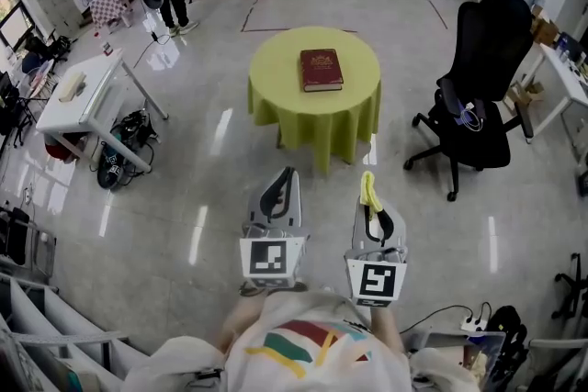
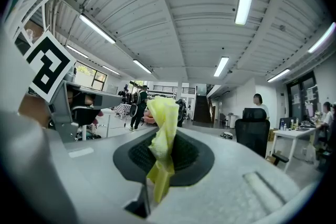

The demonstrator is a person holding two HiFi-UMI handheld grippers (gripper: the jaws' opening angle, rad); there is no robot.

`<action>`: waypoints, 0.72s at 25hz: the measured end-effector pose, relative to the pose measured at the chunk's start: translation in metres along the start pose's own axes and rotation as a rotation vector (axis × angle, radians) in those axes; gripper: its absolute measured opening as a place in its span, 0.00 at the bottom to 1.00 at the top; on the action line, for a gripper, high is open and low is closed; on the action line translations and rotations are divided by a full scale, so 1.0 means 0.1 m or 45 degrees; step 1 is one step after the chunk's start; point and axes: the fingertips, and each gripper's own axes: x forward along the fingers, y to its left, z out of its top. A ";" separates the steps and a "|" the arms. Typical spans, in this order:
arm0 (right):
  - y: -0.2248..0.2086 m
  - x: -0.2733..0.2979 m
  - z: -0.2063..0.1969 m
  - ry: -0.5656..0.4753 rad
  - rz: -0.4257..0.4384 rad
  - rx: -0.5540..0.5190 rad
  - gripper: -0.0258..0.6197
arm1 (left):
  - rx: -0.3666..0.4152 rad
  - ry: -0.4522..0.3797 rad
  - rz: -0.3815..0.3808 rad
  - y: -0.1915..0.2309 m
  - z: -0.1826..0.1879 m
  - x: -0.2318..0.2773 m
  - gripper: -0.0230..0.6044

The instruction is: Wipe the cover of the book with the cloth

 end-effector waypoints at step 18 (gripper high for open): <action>-0.69 0.26 -0.10 -0.023 -0.111 -0.032 0.08 | -0.078 -0.065 0.035 -0.03 -0.11 0.67 0.07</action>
